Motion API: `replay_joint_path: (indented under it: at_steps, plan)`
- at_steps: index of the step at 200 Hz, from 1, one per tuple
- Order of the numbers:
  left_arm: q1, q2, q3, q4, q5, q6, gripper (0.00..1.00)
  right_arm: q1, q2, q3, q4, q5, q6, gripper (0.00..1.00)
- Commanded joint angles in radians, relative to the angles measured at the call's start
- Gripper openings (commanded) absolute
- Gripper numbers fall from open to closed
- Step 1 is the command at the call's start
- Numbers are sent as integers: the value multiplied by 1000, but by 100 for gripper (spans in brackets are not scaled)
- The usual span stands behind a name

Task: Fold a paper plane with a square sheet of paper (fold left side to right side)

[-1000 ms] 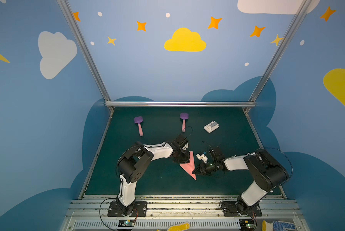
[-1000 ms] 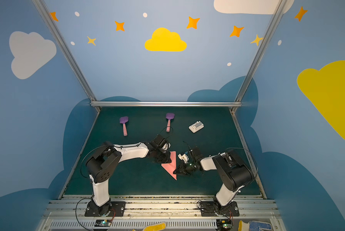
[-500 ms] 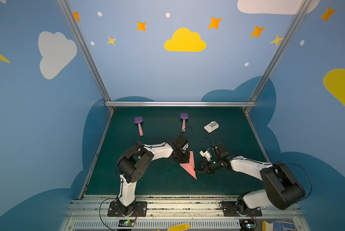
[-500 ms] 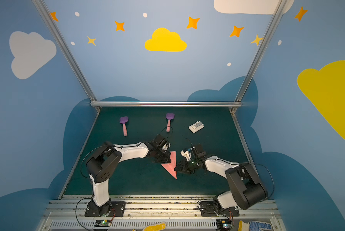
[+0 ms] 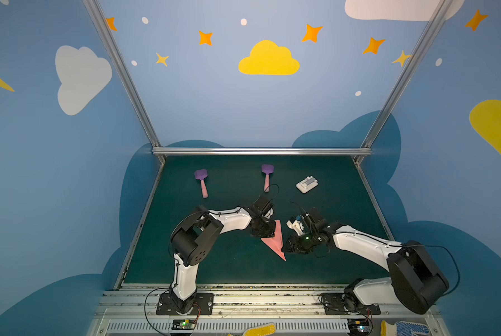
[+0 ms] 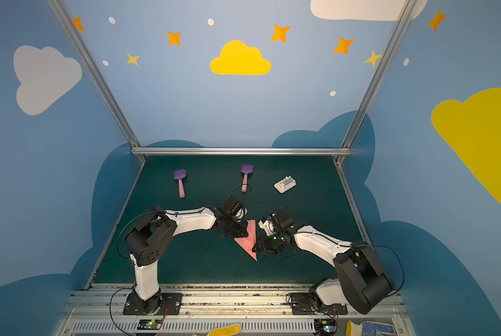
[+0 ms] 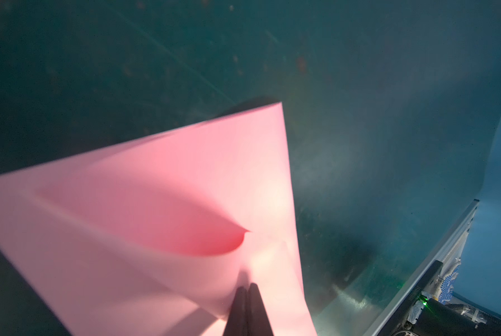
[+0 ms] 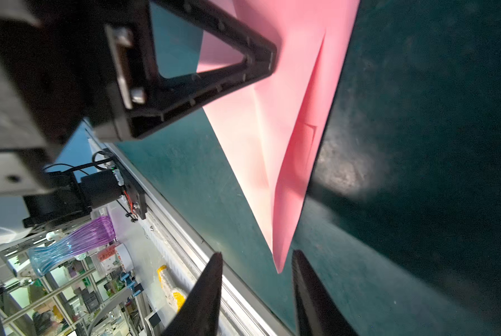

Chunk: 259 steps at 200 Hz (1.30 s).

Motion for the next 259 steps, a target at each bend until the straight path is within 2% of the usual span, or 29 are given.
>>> replay_joint_path:
  at_steps: [1,15,59,100,209,243,259]
  plan:
    - [1,13,-19,-37,-30,6,6,19,33,38,-1,44,-1,36]
    - [1,14,-20,-36,-30,6,6,22,47,37,12,48,4,32]
    - [1,4,-22,-36,-30,5,6,25,85,29,50,33,16,10]
    - [1,-3,-31,-30,-30,3,6,30,113,16,76,33,19,0]
    - [1,-51,-27,-45,-31,25,7,23,183,-28,118,46,10,0]
    - [1,-127,-61,1,-31,29,20,19,190,-43,124,43,7,0]
    - [-5,-160,-83,29,-22,28,23,18,194,-49,127,40,6,0]
